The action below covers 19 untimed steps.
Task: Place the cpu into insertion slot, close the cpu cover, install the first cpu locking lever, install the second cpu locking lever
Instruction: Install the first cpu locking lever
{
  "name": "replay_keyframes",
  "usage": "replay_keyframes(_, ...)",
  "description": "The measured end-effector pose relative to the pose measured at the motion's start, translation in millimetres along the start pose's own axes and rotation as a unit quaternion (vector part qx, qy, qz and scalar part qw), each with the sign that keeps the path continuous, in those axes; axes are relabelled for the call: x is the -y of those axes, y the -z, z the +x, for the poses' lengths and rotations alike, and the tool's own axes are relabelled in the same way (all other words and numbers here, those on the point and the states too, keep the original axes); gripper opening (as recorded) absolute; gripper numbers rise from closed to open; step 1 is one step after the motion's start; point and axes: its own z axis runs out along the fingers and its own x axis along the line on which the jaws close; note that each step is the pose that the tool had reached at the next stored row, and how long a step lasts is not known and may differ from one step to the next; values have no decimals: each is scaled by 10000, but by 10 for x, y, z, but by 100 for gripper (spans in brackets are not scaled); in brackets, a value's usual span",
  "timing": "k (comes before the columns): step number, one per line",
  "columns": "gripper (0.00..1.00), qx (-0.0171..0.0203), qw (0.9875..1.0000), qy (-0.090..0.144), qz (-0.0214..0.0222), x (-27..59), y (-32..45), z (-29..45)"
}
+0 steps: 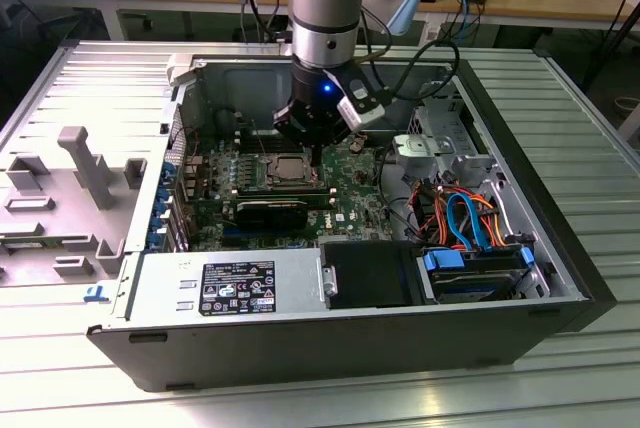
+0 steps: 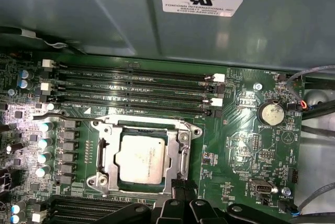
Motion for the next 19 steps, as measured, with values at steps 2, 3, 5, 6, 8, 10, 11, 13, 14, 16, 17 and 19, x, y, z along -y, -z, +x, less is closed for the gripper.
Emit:
replay_keyframes(2,11,2,10000,-1,1,-2,1,22)
replay_keyframes(3,11,5,10000,0,0,-4,1,51)
replay_keyframes(5,11,10,10000,0,0,-12,1,132)
replay_keyframes(6,11,11,10000,-1,0,-15,1,162)
replay_keyframes(8,11,13,10000,-1,0,-19,0,201)
replay_keyframes(10,11,28,10000,-3,2,-33,9,366)
replay_keyframes(11,11,65,10000,-5,5,-51,11,557)
replay_keyframes(13,11,87,10000,-19,6,-85,90,637)
replay_keyframes(14,11,87,10000,-19,7,-91,96,638)
replay_keyframes(16,11,90,10000,-19,8,-97,101,659)
replay_keyframes(17,11,99,9999,-19,9,-101,105,691)
replay_keyframes(19,11,108,9999,-19,11,-106,111,723)
